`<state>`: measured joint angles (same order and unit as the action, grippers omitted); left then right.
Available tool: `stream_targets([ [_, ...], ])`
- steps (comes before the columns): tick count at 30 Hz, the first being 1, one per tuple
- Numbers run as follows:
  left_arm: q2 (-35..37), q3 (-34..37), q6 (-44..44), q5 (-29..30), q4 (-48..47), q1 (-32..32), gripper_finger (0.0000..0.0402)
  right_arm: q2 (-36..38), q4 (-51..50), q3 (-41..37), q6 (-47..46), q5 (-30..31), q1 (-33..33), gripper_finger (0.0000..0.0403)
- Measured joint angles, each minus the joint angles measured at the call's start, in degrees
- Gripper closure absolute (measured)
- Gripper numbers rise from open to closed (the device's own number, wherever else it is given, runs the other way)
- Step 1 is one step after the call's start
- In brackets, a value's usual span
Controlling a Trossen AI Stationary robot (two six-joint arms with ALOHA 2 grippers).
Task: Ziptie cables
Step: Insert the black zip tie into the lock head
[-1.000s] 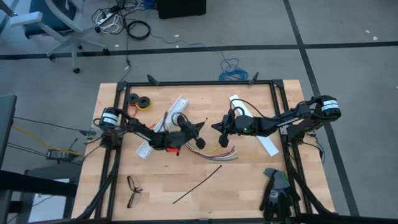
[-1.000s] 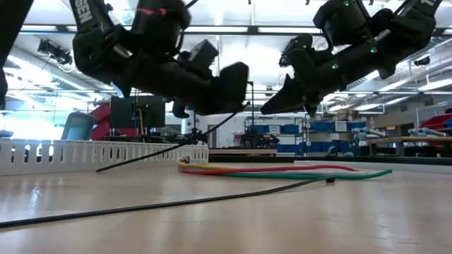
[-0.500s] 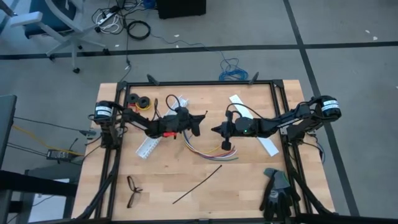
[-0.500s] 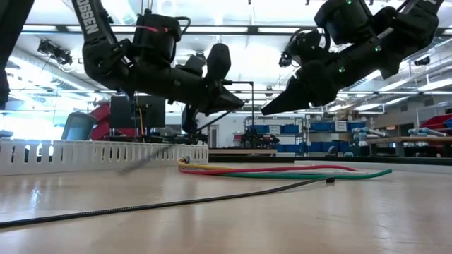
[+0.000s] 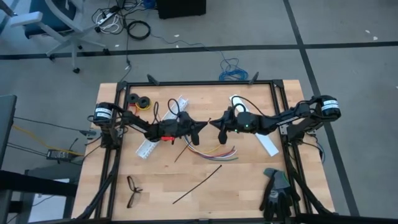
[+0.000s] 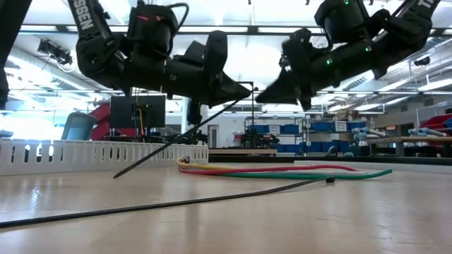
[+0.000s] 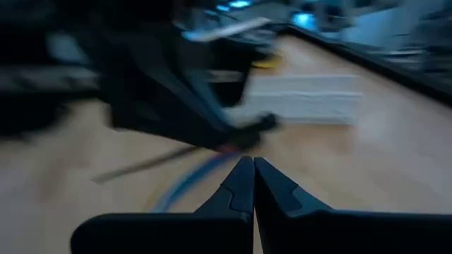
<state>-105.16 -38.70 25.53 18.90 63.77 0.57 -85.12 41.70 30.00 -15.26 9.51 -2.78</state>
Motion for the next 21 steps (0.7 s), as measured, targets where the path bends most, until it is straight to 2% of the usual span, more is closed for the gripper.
stream_targets([
  [2,0.00,0.00,-1.17,2.20,-0.02,-0.86,0.0401,0.00,1.30,0.00,-0.08,-4.24,-0.97,0.0403],
  [4,-0.01,0.09,-1.54,3.91,0.74,-1.54,0.0401,0.00,0.99,-0.40,-0.15,-5.23,-2.25,0.0402],
  [8,-0.01,2.16,-1.81,4.66,4.61,-2.17,0.0401,0.00,2.46,-4.40,-2.60,-5.85,-5.67,0.0402],
  [14,-0.02,7.74,-2.28,4.75,11.16,-2.20,0.0401,0.00,6.84,-11.23,-7.15,-14.20,-12.01,0.0401],
  [18,-0.04,10.39,-6.01,-0.15,14.64,-1.88,0.0401,0.00,7.03,-11.27,-8.68,-22.46,-13.53,0.0401],
  [21,-0.27,10.30,-7.65,-3.45,14.27,-0.94,0.0401,0.00,7.26,-9.33,-8.10,-22.73,-12.42,0.0400],
])
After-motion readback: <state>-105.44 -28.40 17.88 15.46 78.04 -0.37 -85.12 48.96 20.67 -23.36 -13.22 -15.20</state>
